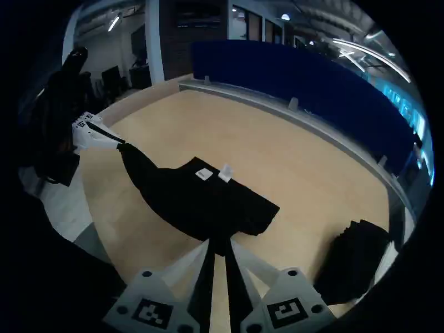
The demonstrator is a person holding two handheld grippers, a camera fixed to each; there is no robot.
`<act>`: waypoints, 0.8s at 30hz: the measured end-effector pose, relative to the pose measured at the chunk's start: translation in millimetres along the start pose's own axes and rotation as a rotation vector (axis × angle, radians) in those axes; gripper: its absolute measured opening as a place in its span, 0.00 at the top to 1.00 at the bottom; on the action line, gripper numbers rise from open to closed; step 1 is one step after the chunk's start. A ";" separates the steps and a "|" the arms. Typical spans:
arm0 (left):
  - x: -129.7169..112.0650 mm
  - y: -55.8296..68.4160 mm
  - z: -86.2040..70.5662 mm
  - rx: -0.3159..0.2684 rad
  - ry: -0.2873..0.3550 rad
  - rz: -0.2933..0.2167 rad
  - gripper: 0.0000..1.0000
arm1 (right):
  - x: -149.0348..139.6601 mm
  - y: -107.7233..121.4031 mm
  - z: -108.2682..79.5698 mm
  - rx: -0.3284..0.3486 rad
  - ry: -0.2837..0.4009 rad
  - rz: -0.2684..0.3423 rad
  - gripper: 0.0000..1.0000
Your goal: Fold towel
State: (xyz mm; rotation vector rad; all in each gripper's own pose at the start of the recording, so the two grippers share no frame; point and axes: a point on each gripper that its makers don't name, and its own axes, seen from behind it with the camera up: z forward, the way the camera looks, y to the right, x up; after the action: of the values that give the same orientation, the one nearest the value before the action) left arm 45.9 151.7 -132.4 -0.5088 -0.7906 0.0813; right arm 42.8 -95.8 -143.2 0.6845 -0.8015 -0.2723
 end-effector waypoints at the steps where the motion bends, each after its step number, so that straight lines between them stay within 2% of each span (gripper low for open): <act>1: 0.3 0.2 0.4 -0.001 0.001 -0.003 0.94 | -0.6 0.1 0.1 0.000 -0.001 0.002 0.88; 12: 6.8 -4.3 10.7 0.002 0.007 -0.023 0.94 | 1.1 10.0 7.1 -0.009 -0.013 0.011 0.88; 18: 13.4 -11.3 27.5 0.010 0.008 -0.027 0.94 | 4.0 21.8 19.5 -0.014 -0.025 0.016 0.88; 24: 19.3 -15.8 50.9 0.008 0.008 -0.031 0.94 | 5.4 37.3 35.5 -0.022 -0.043 0.032 0.88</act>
State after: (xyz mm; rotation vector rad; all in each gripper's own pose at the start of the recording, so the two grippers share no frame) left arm 22.3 163.6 -82.3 -0.4882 -0.7904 0.0535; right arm 19.3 -86.5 -98.0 0.6464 -0.8484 -0.2671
